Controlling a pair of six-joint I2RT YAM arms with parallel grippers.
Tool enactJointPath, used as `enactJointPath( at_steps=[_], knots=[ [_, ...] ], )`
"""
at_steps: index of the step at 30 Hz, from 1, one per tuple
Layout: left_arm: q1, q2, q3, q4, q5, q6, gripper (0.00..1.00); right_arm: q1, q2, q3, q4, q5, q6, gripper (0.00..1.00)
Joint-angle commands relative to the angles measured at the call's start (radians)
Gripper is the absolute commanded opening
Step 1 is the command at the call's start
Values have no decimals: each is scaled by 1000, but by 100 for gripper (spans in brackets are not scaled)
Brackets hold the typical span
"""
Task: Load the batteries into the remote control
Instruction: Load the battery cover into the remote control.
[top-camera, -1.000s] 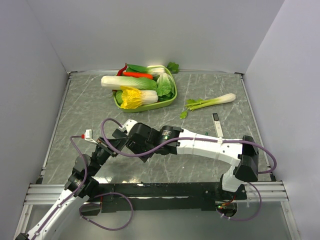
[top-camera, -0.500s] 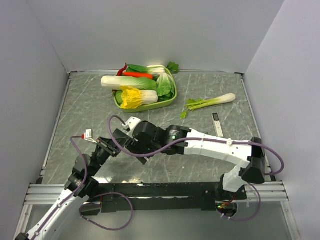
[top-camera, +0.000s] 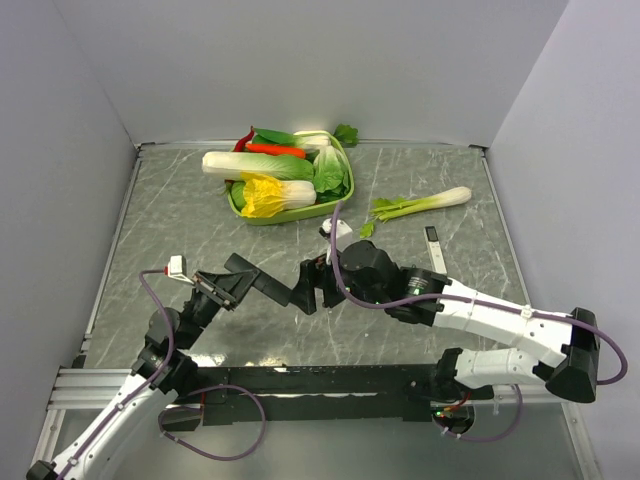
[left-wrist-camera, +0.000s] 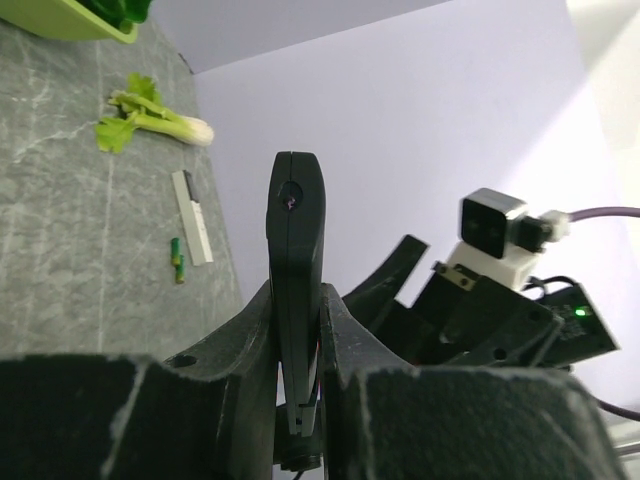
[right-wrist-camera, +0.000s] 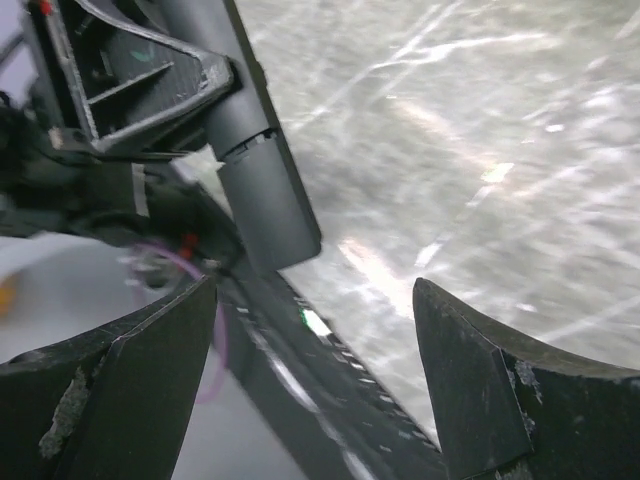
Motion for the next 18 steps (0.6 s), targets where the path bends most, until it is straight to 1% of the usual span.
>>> enactJointPath(
  at_steps=[1,4,6,7,11,18],
  knots=[
    [-2,27,-57,153,28,-55,1,-20,-16,-56,227,-72,128,86],
    [-2,44,-48,178,35,-63,1,-34,-25,-102,300,-88,173,84],
    [-2,51,-43,190,38,-67,1,-49,-22,-125,319,-102,199,84],
    [-2,53,-42,195,40,-69,1,-53,-19,-130,360,-120,205,83],
    [-2,61,-43,204,42,-77,1,-59,-7,-138,412,-155,217,82],
    [-2,75,-43,239,48,-94,1,-59,30,-135,446,-203,232,81]
  ],
)
